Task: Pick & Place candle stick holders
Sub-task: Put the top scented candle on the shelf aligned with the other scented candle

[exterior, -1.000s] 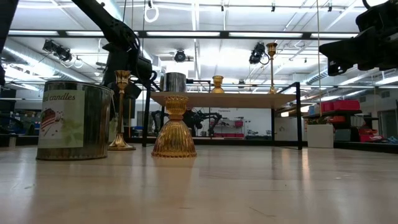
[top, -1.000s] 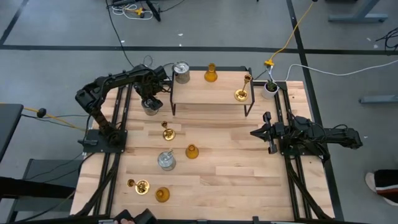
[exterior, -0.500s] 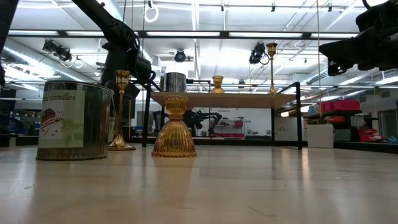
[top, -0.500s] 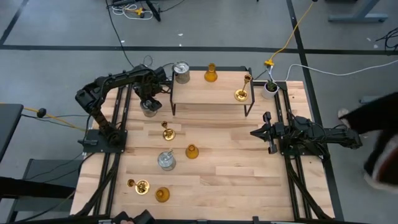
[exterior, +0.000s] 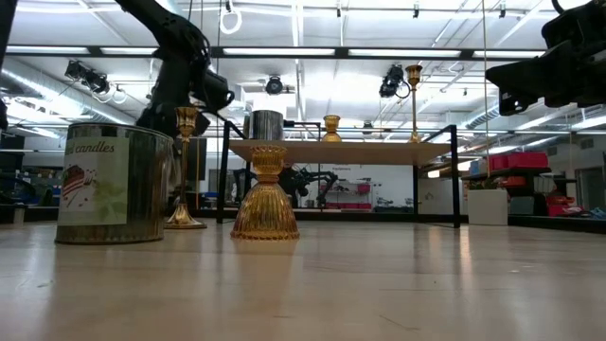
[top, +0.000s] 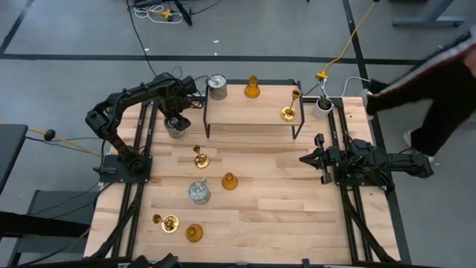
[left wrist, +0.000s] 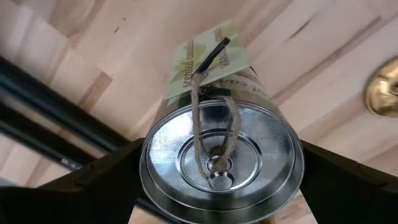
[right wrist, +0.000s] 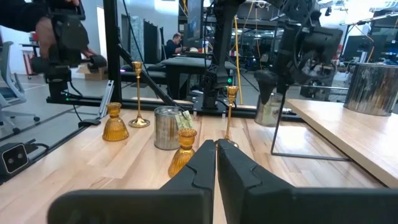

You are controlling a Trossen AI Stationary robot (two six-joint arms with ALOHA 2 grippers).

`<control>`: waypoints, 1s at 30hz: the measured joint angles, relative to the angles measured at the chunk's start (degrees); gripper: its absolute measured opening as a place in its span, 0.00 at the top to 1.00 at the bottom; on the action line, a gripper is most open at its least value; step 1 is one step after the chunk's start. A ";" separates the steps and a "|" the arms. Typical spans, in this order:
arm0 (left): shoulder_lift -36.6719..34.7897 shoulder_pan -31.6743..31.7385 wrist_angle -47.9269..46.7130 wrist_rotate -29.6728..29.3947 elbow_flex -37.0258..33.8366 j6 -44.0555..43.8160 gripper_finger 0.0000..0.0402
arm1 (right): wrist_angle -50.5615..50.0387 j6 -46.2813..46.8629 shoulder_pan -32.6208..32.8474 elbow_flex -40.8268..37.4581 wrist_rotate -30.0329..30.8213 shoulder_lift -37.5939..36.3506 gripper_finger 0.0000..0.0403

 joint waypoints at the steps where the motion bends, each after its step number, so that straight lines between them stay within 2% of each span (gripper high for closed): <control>1: -0.32 0.00 -1.10 -0.01 0.76 -0.02 0.06 | 0.00 0.01 -0.01 0.00 0.00 0.00 0.95; 18: -2.03 -6.58 -14.02 -0.08 18.48 -2.61 0.06 | 0.00 0.00 0.00 0.00 0.00 0.00 0.95; 30: -1.97 -9.83 -14.28 2.34 32.91 -4.55 0.07 | 0.00 0.00 -0.02 0.00 0.00 0.00 0.95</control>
